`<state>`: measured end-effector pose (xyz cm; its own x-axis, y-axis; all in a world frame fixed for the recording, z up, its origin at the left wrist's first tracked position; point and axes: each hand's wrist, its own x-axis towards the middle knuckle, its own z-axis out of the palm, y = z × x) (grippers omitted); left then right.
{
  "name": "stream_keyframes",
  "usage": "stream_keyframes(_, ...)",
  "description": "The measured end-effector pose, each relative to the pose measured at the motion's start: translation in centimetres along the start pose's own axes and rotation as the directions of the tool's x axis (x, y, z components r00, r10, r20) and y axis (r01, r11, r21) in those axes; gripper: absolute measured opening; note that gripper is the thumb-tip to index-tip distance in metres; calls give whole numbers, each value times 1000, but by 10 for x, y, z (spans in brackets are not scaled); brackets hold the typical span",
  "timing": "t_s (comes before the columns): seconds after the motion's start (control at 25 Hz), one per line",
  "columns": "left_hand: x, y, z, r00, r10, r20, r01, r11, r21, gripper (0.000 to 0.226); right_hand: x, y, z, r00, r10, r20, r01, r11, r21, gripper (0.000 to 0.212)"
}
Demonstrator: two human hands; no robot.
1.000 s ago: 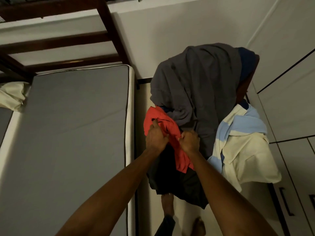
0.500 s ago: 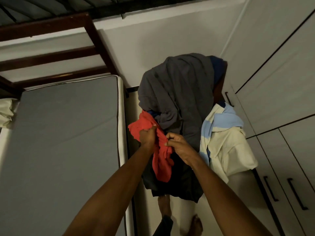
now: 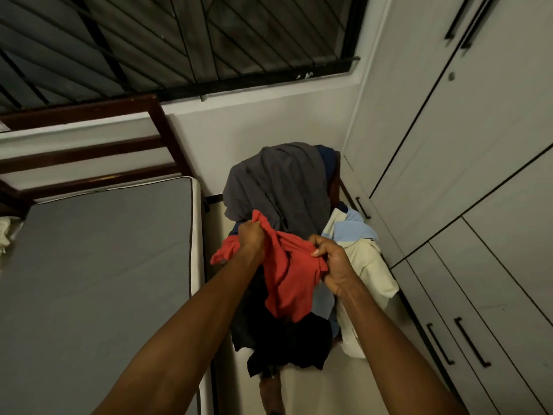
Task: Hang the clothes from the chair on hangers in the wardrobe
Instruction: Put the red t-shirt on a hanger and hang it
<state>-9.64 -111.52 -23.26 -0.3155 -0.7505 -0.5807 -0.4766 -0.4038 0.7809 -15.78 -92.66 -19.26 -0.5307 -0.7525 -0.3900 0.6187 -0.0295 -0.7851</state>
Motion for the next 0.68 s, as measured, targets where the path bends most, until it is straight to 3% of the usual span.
stream_keyframes(0.04, -10, 4, 6, 997, -13, 80, 20, 995, -97, 32, -13, -7, -8, 999, -4, -43, 7, 998, 63, 9)
stream_keyframes(0.16, -45, -3, 26, 994, -113, 3, 104, 904, -414, 15, -53, -22, -40, 987, -42, -156, 79, 968, 237, 34)
stream_keyframes(0.32, -89, -5, 40, 1000, -21, 22, 28, 915, -403, 8, -94, -29, -79, 954, -108, -278, 188, 942, 278, 17)
stream_keyframes(0.4, -91, -14, 48, 1000, -25, 5, 25, 895, -445, 27, -116, -33, -93, 933, -133, -333, 245, 915, 322, 15)
stream_keyframes(0.48, -104, -15, 48, 1000, -14, 4, 15, 897, -441, 39, -139, -40, -106, 917, -148, -372, 289, 887, 361, 23)
stream_keyframes(0.56, -130, -8, 42, 1000, 2, -9, -6, 898, -439, 33, -156, -47, -116, 888, -158, -431, 328, 876, 355, 34)
stream_keyframes(0.68, -150, -2, 41, 999, 36, -13, -38, 907, -419, 31, -175, -53, -130, 852, -156, -500, 354, 875, 330, 23)
